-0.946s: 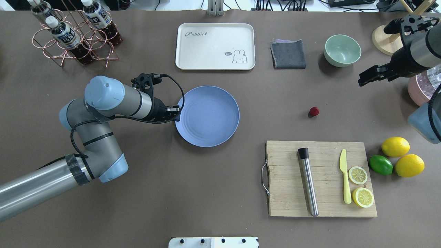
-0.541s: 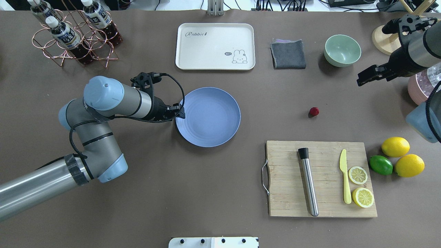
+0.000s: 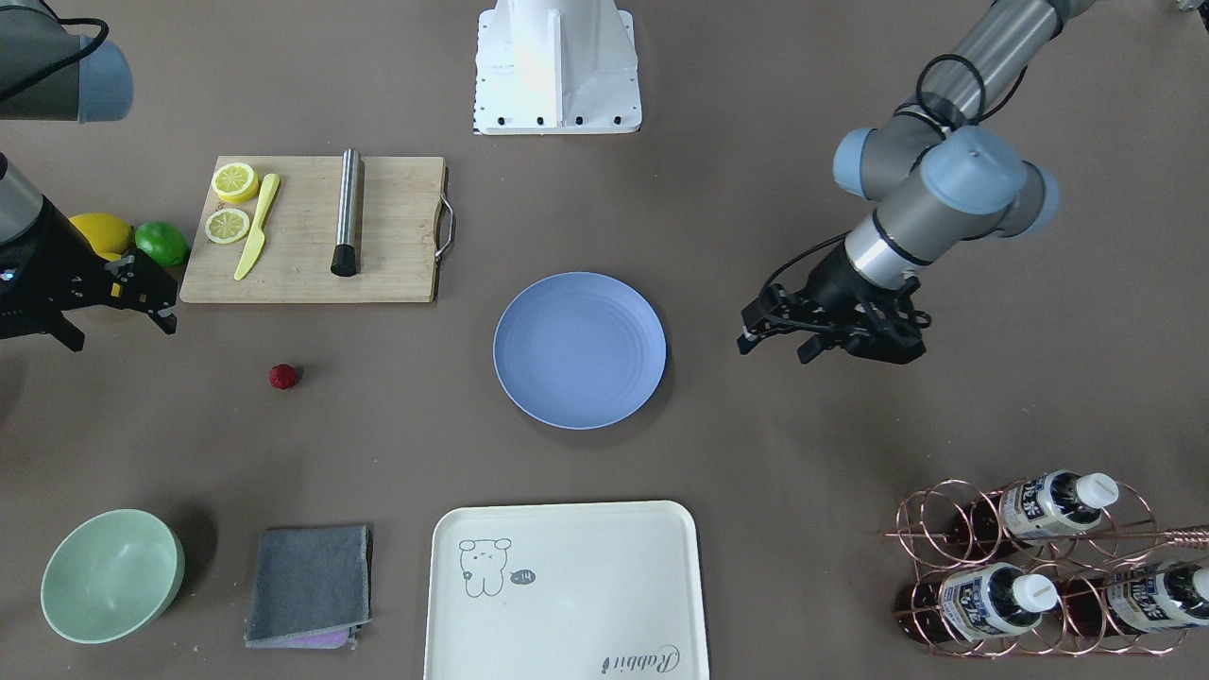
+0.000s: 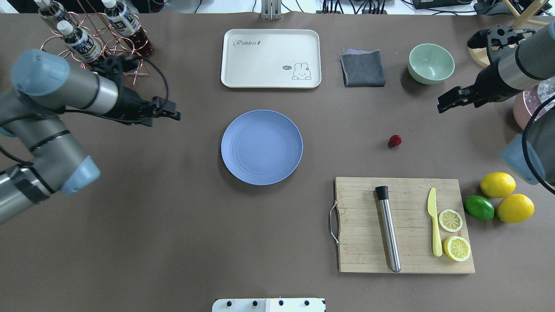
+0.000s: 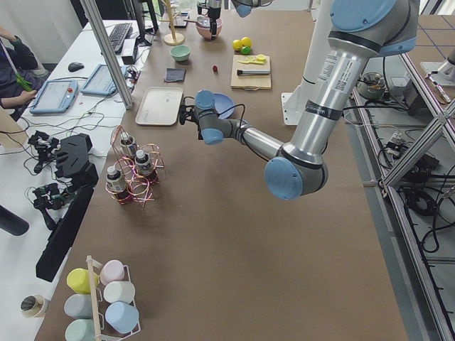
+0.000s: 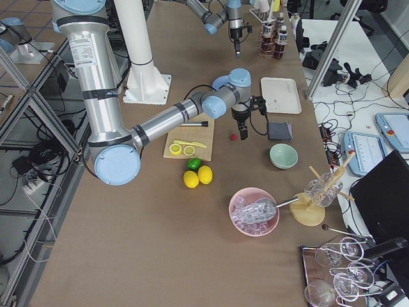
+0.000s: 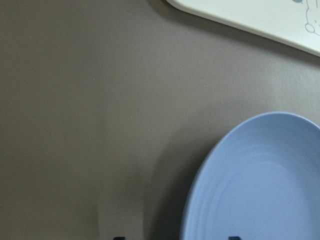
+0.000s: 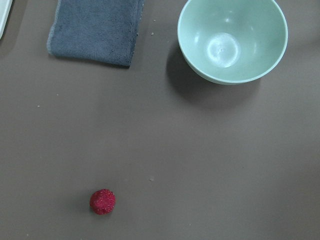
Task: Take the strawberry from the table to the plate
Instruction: 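Withdraw the left gripper while the right gripper moves down toward the strawberry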
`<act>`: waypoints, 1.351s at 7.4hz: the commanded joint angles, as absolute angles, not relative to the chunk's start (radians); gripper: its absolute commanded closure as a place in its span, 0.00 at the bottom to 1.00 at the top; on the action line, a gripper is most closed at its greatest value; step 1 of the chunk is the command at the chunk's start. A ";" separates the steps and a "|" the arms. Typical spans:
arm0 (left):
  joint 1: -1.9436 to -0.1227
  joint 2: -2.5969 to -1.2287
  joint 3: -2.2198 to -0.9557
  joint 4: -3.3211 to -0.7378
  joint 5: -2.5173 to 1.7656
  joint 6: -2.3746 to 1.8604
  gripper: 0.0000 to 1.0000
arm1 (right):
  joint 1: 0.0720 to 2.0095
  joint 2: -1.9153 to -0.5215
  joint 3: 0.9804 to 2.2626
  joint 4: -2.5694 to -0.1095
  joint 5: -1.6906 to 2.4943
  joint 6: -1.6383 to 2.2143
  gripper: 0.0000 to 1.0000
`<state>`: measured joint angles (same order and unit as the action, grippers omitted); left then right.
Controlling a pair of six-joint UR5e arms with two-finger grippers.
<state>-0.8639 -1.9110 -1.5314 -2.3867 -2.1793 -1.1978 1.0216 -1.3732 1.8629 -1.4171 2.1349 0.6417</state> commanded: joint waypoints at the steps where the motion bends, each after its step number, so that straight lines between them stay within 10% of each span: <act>1: -1.064 -1.670 -1.612 -2.387 -2.342 -0.916 0.02 | 0.973 -1.345 1.861 -1.417 2.103 0.702 0.00; 10: -1.568 -1.554 -1.615 -1.868 -2.453 -0.089 0.02 | 0.805 -1.236 1.603 -1.294 1.993 0.804 0.07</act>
